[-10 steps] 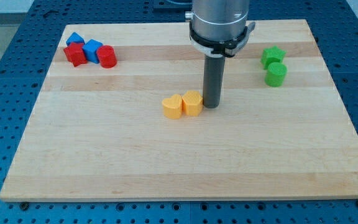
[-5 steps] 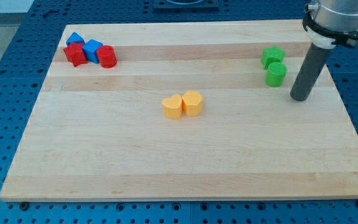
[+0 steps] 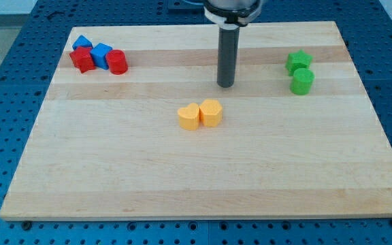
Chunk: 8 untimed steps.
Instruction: Slide red circle to the center left
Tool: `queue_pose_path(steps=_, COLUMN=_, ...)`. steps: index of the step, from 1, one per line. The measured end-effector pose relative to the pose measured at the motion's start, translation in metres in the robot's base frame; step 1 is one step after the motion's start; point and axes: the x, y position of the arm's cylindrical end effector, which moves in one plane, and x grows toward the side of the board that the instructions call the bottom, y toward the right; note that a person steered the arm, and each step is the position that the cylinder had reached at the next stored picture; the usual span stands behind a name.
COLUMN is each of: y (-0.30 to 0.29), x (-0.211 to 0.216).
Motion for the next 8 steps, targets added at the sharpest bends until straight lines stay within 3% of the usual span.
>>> queue_pose_path(steps=2, y=-0.039, x=0.004)
queue_pose_path(steps=5, y=-0.086, x=-0.048)
queue_pose_path(steps=8, y=-0.109, x=-0.061)
